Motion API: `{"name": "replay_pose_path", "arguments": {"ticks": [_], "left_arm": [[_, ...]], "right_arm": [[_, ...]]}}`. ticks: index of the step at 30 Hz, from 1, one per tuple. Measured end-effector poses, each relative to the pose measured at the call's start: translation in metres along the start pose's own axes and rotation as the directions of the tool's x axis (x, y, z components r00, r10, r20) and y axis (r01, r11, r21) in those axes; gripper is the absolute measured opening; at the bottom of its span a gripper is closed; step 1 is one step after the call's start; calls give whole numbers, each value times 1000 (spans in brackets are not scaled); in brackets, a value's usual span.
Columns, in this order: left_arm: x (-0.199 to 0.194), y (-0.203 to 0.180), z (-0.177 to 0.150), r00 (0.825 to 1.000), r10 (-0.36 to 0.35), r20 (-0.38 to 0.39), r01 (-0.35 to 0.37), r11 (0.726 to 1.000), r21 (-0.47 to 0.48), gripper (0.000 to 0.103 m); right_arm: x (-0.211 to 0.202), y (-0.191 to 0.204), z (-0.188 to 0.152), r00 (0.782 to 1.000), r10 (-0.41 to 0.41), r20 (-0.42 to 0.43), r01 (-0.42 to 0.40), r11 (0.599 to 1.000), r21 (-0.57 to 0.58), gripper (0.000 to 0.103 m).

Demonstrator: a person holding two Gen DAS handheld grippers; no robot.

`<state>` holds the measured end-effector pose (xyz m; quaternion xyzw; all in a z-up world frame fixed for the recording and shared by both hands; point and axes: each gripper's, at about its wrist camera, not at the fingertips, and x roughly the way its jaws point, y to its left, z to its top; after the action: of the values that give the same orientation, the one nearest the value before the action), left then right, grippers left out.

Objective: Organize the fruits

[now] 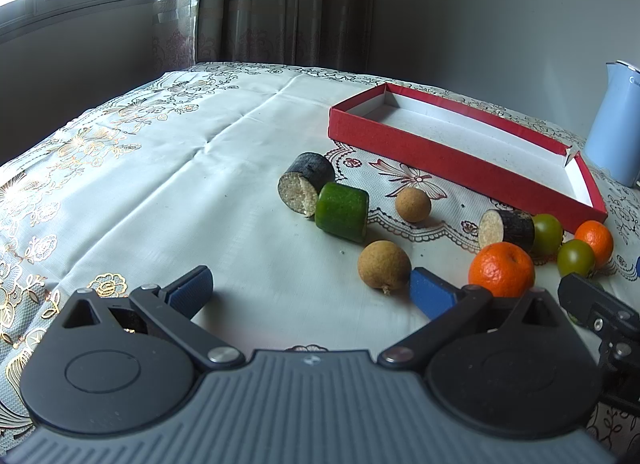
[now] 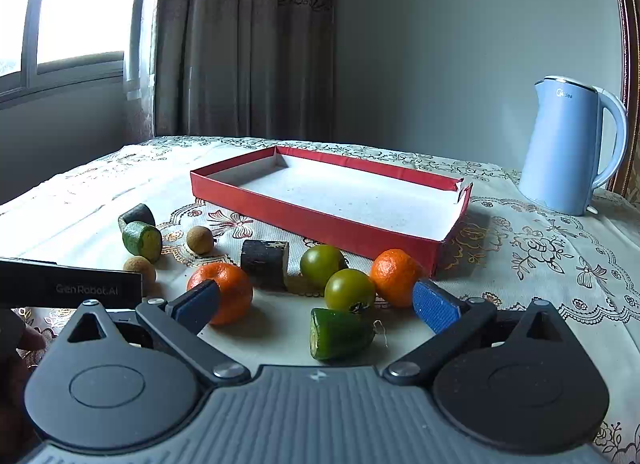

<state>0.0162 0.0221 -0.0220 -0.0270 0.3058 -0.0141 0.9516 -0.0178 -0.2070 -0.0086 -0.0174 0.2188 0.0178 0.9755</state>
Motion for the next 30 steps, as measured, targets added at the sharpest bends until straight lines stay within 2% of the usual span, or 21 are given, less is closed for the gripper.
{"name": "replay_pose_path", "arguments": {"ticks": [14, 19, 27, 30], "left_arm": [[-1, 1, 0, 1000, -1, 4, 1, 1000, -12, 103], [-2, 4, -1, 1000, 0, 9, 0, 1000, -29, 103], [-10, 19, -2, 997, 60, 46, -54, 990, -131, 103], [-14, 29, -2, 992, 103, 70, -87, 975, -202, 103]], "right_arm": [[-3, 2, 0, 1000, 5, 24, -4, 1000, -6, 103], [-7, 2, 0, 999, 29, 38, -29, 1000, 4, 103], [-5, 17, 9, 997, 72, 37, -70, 996, -46, 103], [0, 27, 11, 996, 83, 19, -82, 994, -79, 102]]}}
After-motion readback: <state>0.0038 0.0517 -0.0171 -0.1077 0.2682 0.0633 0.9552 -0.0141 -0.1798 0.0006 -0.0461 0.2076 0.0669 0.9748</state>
